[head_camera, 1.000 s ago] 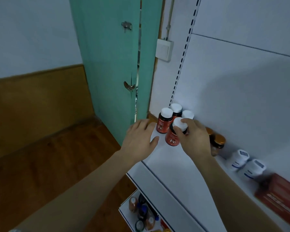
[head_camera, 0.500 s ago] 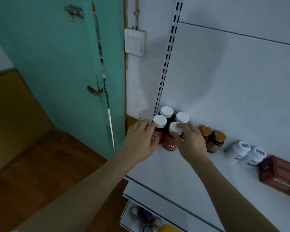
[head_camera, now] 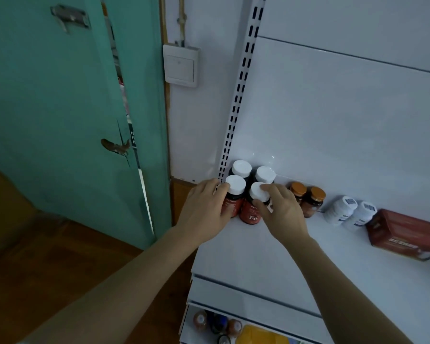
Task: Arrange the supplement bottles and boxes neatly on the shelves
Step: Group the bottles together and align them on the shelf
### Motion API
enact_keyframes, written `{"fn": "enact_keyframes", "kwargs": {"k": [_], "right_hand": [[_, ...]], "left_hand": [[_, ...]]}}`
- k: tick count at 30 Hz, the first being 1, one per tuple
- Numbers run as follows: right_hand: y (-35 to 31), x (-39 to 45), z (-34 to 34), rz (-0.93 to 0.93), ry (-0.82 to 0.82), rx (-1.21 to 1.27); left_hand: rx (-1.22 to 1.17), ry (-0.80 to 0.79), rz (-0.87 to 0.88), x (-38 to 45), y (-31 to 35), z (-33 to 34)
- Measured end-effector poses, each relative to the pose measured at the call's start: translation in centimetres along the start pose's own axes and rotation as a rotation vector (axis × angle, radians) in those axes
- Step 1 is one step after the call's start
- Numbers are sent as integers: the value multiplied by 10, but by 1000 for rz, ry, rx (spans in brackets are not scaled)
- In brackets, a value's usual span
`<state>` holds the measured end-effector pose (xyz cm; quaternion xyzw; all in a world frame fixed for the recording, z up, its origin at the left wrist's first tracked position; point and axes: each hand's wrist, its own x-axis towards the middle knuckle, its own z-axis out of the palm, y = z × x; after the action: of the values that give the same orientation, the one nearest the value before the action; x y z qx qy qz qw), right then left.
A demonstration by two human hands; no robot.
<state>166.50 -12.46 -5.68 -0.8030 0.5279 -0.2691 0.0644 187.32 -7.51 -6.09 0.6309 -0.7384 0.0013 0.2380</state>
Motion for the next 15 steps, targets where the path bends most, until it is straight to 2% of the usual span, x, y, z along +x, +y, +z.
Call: {"fn": "enact_keyframes", "kwargs": {"k": [9,15], "right_hand": [[-1,-19,-27,-11,45,-181],[24,-65,-69,84,61,-367]], "left_hand": [[11,54,62,15,22,-8],[41,69,151,25,81,-7]]}}
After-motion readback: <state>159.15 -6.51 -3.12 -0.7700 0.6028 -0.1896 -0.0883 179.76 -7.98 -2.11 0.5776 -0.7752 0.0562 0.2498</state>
